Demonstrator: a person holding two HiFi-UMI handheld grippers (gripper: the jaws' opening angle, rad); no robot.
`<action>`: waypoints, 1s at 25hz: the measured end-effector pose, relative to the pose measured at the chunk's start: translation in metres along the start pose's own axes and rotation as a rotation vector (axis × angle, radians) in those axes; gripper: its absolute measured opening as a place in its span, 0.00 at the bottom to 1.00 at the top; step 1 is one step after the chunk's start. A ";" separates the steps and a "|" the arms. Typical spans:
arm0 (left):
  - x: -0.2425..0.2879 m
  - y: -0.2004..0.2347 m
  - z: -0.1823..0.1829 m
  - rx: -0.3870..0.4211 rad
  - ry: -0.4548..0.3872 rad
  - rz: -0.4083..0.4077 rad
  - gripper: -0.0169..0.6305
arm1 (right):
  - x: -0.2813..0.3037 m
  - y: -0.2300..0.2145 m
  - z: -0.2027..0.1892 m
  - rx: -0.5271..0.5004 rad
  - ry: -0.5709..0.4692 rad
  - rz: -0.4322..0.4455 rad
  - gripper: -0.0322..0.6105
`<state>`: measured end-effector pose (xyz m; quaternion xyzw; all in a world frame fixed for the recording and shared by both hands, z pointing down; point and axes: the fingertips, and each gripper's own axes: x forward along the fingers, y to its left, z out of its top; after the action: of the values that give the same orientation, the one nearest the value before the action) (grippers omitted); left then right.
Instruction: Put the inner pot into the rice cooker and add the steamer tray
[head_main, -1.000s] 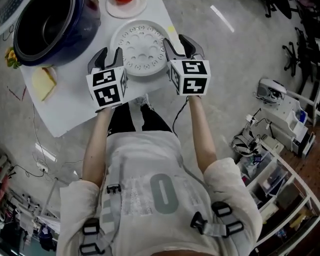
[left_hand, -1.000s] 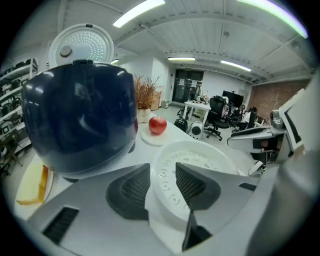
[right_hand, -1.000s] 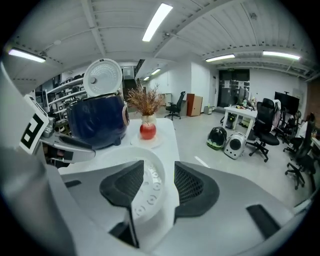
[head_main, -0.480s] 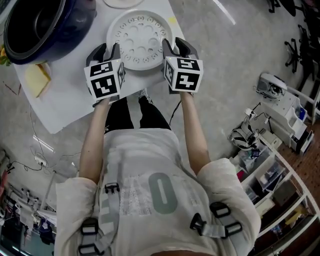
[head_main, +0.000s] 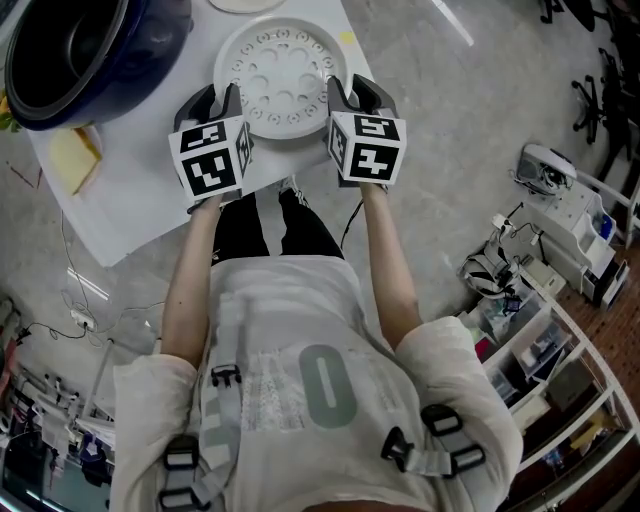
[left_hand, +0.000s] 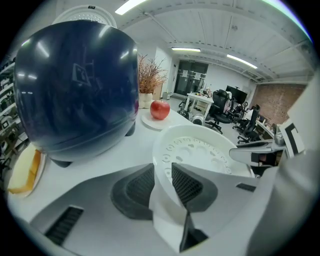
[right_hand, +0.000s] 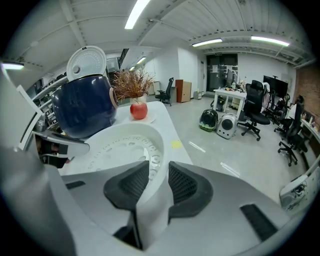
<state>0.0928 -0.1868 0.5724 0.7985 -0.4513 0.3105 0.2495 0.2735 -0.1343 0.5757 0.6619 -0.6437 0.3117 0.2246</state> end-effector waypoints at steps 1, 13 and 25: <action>0.001 0.000 0.000 -0.001 0.002 0.001 0.21 | 0.001 0.000 0.000 0.001 0.002 0.002 0.25; -0.022 -0.010 0.063 0.029 -0.130 -0.002 0.20 | -0.030 -0.008 0.066 -0.025 -0.132 -0.026 0.24; -0.119 -0.004 0.184 0.076 -0.432 0.066 0.20 | -0.104 0.019 0.198 -0.125 -0.416 0.014 0.24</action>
<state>0.0988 -0.2425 0.3610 0.8401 -0.5081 0.1571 0.1066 0.2817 -0.1998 0.3612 0.6922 -0.6989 0.1295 0.1253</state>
